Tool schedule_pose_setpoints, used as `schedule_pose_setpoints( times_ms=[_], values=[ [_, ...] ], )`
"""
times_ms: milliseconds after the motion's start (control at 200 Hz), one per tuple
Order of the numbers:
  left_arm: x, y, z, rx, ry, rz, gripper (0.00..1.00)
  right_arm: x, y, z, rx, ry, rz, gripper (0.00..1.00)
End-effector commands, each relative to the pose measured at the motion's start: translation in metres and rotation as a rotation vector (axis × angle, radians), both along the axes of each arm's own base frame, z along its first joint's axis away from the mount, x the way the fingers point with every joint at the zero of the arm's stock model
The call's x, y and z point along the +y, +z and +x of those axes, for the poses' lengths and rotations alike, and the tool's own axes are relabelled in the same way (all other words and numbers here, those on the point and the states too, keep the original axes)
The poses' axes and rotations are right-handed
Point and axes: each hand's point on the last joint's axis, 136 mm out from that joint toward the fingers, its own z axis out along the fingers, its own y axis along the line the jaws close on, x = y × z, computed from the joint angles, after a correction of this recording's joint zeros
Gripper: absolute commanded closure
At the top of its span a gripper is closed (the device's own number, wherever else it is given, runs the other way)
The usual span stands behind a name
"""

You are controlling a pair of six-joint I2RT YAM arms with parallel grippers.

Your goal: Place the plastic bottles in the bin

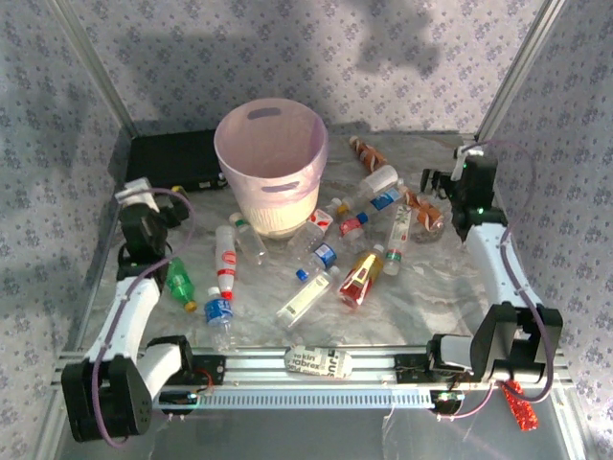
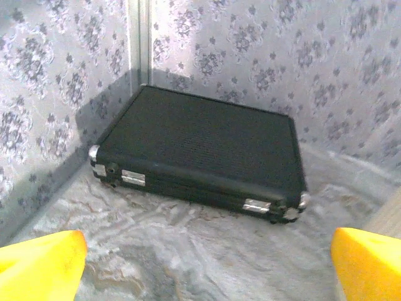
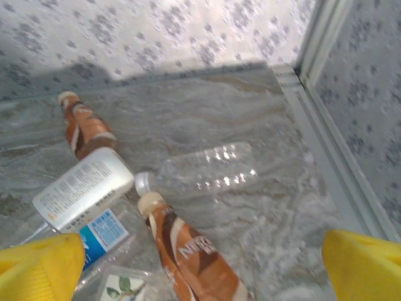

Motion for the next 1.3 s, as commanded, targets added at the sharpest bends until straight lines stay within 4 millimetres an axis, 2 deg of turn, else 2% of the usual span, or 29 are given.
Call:
schedule_pose_setpoints(
  times_ms=[0, 60, 120, 160, 170, 195, 285, 345, 440, 505, 535, 735, 800, 914, 1114, 1294],
  values=[
    [-0.026, 0.008, -0.02, 0.159, -0.092, -0.244, 0.03, -0.008, -0.07, -0.048, 0.388, -0.049, 0.098, 0.03],
    [-0.047, 0.036, -0.019, 0.147, -0.195, -0.315, 0.05, -0.011, -0.077, -0.049, 0.44, -0.037, 0.108, 0.05],
    [-0.062, 0.056, -0.018, 0.155, -0.276, -0.371, 0.08, -0.009, -0.082, -0.047, 0.486, -0.005, 0.111, 0.07],
    [-0.07, 0.07, -0.016, 0.149, -0.315, -0.404, 0.1, -0.004, -0.094, -0.047, 0.532, 0.025, 0.128, 0.07],
    [-0.073, 0.073, -0.016, 0.148, -0.33, -0.414, 0.1, -0.004, -0.088, -0.042, 0.518, 0.034, 0.129, 0.07],
    [-0.079, 0.081, -0.014, 0.142, -0.362, -0.434, 0.1, -0.001, -0.088, -0.039, 0.526, 0.053, 0.138, 0.07],
    [-0.096, 0.099, -0.005, 0.14, -0.46, -0.506, 0.13, 0.006, -0.104, -0.031, 0.562, 0.116, 0.149, 0.08],
    [-0.105, 0.104, 0.001, 0.16, -0.513, -0.547, 0.15, 0.007, -0.112, -0.024, 0.573, 0.15, 0.129, 0.09],
    [-0.114, 0.103, 0.009, 0.2, -0.555, -0.559, 0.17, 0.005, -0.124, -0.013, 0.597, 0.176, 0.102, 0.12],
    [-0.12, 0.1, 0.012, 0.221, -0.575, -0.553, 0.18, 0.004, -0.128, -0.004, 0.598, 0.188, 0.097, 0.25],
    [-0.122, 0.097, 0.013, 0.233, -0.58, -0.55, 0.19, 0.005, -0.129, 0.0, 0.596, 0.198, 0.096, 0.27],
    [-0.142, 0.084, 0.021, 0.28, -0.626, -0.551, 0.19, 0.021, -0.143, 0.019, 0.628, 0.264, 0.099, 0.23],
    [-0.146, 0.082, 0.023, 0.289, -0.633, -0.554, 0.19, 0.02, -0.15, 0.024, 0.65, 0.264, 0.086, 0.19],
    [-0.151, 0.081, 0.025, 0.307, -0.65, -0.54, 0.21, 0.02, -0.158, 0.029, 0.673, 0.27, 0.096, 0.19],
    [-0.166, 0.067, 0.035, 0.377, -0.67, -0.525, 0.24, 0.024, -0.176, 0.031, 0.72, 0.282, 0.099, 0.21],
    [-0.164, 0.061, 0.037, 0.386, -0.648, -0.499, 0.27, 0.027, -0.188, 0.028, 0.75, 0.291, 0.1, 0.22]
  ],
)
